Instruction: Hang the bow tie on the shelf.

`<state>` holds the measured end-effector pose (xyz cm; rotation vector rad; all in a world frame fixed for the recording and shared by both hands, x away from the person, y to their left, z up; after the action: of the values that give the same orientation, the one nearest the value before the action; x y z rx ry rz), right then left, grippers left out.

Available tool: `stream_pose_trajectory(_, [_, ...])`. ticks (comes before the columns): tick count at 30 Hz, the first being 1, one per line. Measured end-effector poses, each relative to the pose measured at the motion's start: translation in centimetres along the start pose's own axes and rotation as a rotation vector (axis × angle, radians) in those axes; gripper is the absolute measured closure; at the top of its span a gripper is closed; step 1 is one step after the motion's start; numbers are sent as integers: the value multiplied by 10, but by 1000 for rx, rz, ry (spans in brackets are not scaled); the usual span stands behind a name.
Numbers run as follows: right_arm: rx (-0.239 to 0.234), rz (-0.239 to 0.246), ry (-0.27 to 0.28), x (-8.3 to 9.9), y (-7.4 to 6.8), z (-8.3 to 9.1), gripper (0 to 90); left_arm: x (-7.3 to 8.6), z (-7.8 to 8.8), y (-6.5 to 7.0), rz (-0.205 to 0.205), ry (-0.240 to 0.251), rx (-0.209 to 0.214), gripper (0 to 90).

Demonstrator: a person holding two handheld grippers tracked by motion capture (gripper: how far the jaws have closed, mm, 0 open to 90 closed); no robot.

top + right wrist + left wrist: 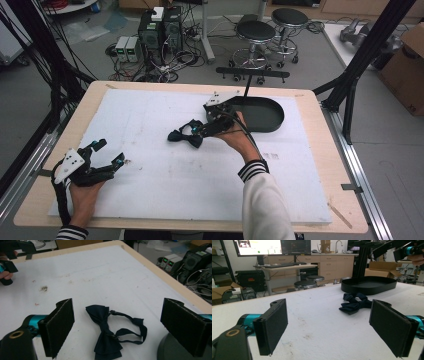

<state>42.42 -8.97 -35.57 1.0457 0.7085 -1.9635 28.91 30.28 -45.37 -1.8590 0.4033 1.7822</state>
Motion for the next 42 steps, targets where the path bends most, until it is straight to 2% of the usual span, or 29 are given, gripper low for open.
stream_pose_trajectory(2, [-2, 10, -25, -2, 0, -5, 110, 0, 0, 0, 2, 0, -1, 156])
stream_pose_trajectory(6, [-18, -12, -31, -3, 0, -17, 111, 0, 0, 0, 3, 0, 0, 156])
stream_pose_trajectory(9, [-8, 24, -93, 2, -2, -28, 111, 0, 0, 0, 7, 1, 0, 156])
stream_pose_trajectory(14, [-22, 27, -122, 6, -4, -42, 124, 0, 0, -1, 6, 1, 0, 156])
stream_pose_trajectory(15, [-26, 22, -138, 7, -4, -44, 150, 0, 0, -1, 7, 2, 0, 156])
stream_pose_trajectory(18, [-31, 42, -196, 11, -5, -55, 153, 0, 0, -1, 6, 1, 0, 156])
stream_pose_trajectory(23, [-38, 52, -228, 13, -6, -63, 153, 0, 0, -1, 7, 1, 0, 156])
stream_pose_trajectory(27, [-27, 68, -273, 13, -7, -69, 153, 0, 0, -1, 7, 1, 0, 156])
stream_pose_trajectory(31, [-20, 78, -295, 15, -9, -74, 153, 0, 0, -1, 7, 2, 0, 156])
stream_pose_trajectory(42, [2, 100, -372, 21, -10, -86, 322, 0, 0, -1, 7, 2, 0, 156])
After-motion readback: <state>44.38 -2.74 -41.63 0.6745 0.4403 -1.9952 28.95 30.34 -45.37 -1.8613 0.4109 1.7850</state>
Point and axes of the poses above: each handheld gripper's, and its own axes: z roughly backward along the jaws, x roughly out of its underside, y roughly to its right, the point moved 1 cm from there along -z, roughly forward along the jaws, and after that the axes turned 9 degrees about -z, right-handed, at the moved point
